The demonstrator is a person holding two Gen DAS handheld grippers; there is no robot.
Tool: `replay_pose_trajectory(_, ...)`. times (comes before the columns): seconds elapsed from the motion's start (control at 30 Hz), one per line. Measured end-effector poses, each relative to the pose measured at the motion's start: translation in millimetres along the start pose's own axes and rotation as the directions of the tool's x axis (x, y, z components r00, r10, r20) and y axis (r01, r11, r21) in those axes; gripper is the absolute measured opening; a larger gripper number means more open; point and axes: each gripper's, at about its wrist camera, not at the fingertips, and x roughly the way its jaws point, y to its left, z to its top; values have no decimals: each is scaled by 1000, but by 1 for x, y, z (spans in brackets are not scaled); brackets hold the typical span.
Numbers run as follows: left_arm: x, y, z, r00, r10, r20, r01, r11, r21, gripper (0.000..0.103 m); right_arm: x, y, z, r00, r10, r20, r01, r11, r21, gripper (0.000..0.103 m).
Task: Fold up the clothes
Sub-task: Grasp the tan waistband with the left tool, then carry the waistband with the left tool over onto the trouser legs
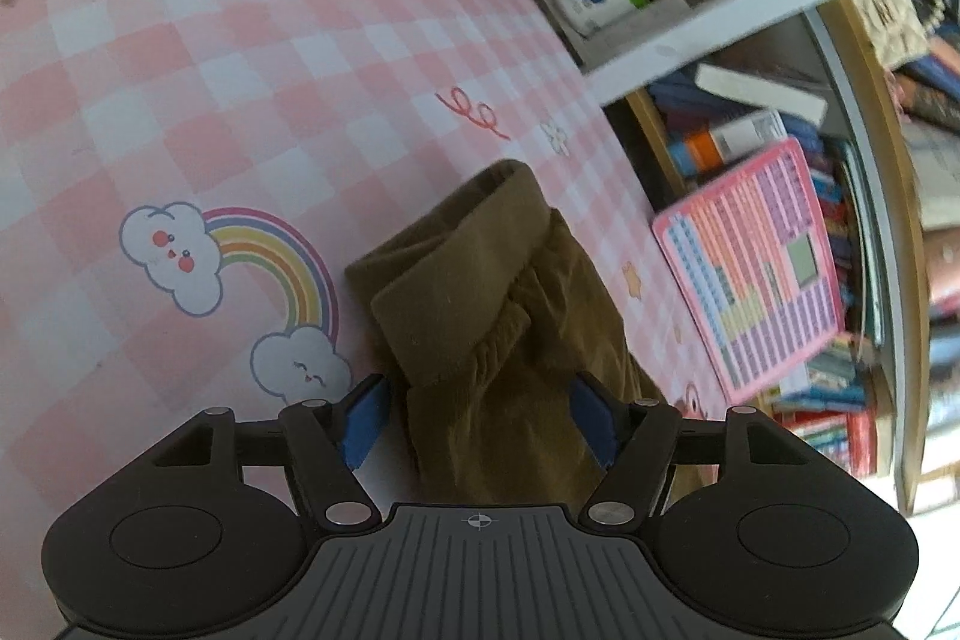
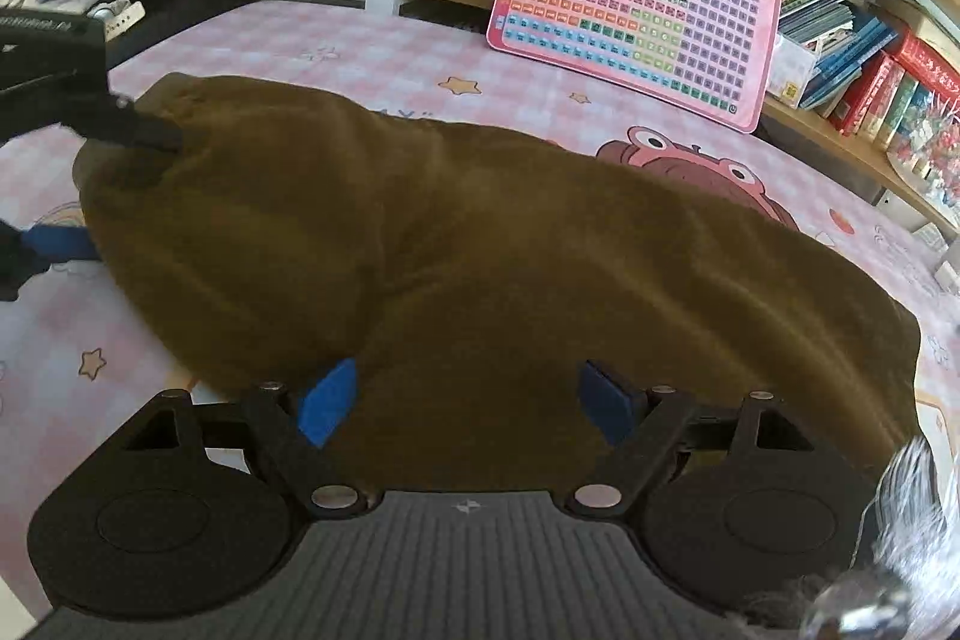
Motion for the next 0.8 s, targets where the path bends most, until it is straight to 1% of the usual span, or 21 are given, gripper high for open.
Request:
replay_pose_trajectory(0.07,0,-1,0,1000,10,7,-10,1000,-13,67,0,1,0,1000,3,3,-3,1000,-12,80)
replay_pose_trajectory(0.13,1,-2,0,1000,13,18,-13,1000,-6,67,-1,1,-1,1000,2,9,-2,1000,-20,80)
replay_pose_trajectory(0.17,2,-3,0,1000,12,22,-12,1000,-2,64,-1,1,-1,1000,2,10,-1,1000,-22,80)
replay_pose_trajectory(0.23,3,-2,1,999,7,31,-7,1000,-13,62,-1,1,-1,1000,1,11,-1,1000,-24,80)
replay_pose_trajectory(0.33,4,1,1,999,23,43,-21,999,-38,43,-1,1,-1,1000,1,11,-1,1000,-29,80)
replay_pose_trajectory(0.37,5,3,2,999,27,45,-25,999,-46,31,-1,1,-1,1000,1,12,-1,1000,-31,80)
replay_pose_trajectory(0.4,7,6,2,999,23,43,-20,998,-56,22,-1,1,-1,1000,0,13,0,999,-33,80)
replay_pose_trajectory(0.5,10,13,3,999,-22,41,24,997,-70,11,-1,1,-2,1000,-1,17,2,999,-40,80)
replay_pose_trajectory(0.53,8,10,3,998,-38,47,40,998,-45,10,-1,2,-2,1000,-2,19,3,999,-43,80)
replay_pose_trajectory(0.57,4,4,2,997,-59,56,59,998,7,10,-2,2,-2,1000,-2,20,3,999,-45,80)
replay_pose_trajectory(0.6,0,-4,1,995,-81,64,77,995,65,10,-2,2,-2,1000,-3,21,4,999,-48,80)
replay_pose_trajectory(0.63,-5,-15,-1,992,-106,67,96,986,138,10,-2,2,-2,1000,-3,23,5,999,-50,80)
replay_pose_trajectory(0.7,-13,-38,-5,986,-154,68,130,952,278,10,-2,2,-3,1000,0,24,1,999,-44,80)
replay_pose_trajectory(0.8,-22,-66,-16,981,-186,62,142,893,427,10,-7,-13,-6,1000,10,21,-10,1000,2,80)
